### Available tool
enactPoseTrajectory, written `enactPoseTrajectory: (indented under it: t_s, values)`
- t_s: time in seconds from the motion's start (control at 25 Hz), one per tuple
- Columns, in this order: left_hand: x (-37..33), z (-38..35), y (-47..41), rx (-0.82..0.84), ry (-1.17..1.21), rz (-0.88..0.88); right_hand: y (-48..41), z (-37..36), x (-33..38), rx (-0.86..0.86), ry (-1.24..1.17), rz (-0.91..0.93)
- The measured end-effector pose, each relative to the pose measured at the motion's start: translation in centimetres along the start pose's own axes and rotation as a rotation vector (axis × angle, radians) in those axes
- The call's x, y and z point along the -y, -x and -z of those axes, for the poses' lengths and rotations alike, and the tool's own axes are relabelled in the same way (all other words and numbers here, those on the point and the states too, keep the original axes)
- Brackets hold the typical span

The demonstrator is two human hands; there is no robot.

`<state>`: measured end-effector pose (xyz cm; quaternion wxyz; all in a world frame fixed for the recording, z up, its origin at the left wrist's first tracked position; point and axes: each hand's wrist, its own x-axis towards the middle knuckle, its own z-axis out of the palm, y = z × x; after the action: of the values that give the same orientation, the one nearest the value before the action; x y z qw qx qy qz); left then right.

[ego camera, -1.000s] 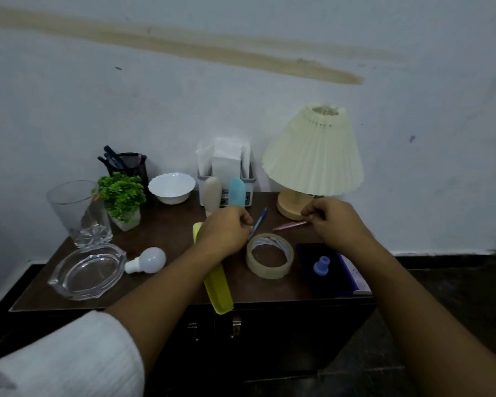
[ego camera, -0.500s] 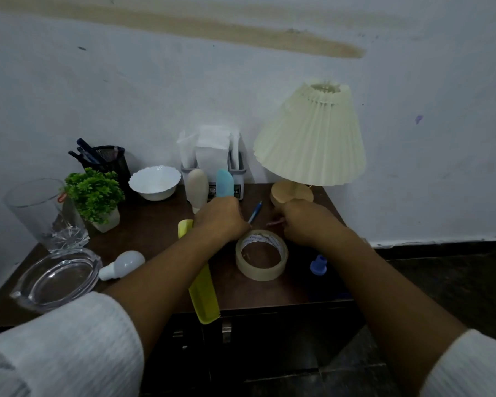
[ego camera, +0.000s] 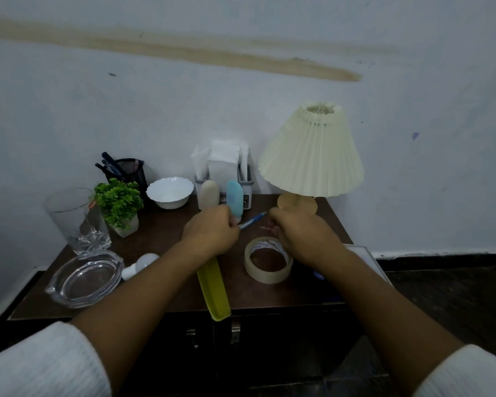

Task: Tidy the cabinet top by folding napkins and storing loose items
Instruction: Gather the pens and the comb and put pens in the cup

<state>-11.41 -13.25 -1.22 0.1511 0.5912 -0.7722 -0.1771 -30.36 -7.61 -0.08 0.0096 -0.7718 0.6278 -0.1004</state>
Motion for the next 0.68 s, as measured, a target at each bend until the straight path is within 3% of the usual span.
enactPoseTrajectory:
  t_s: [0.12,0.2,0.32,0.48,0.68]
  values:
    - [1.1,2.0,2.2,-0.130,0.087,-0.035,0.8,0.9,2.7,-0.129,0.050,0.164]
    - [2.0,4.3,3.7,-0.217,0.164,-0.055,1.1,1.4,4.5,-0.253,-0.072,0.230]
    - [3.7,8.6,5.5,-0.317,0.332,-0.072,0.2,2.7,7.6,-0.436,-0.516,0.196]
    - [6.1,14.3,6.3,-0.398,0.540,-0.051,-3.9,5.1,11.4,-0.373,-1.140,0.037]
    - [9.6,19.9,4.2,-0.545,0.460,-0.040,-10.6,6.9,15.3,-0.388,-1.065,0.112]
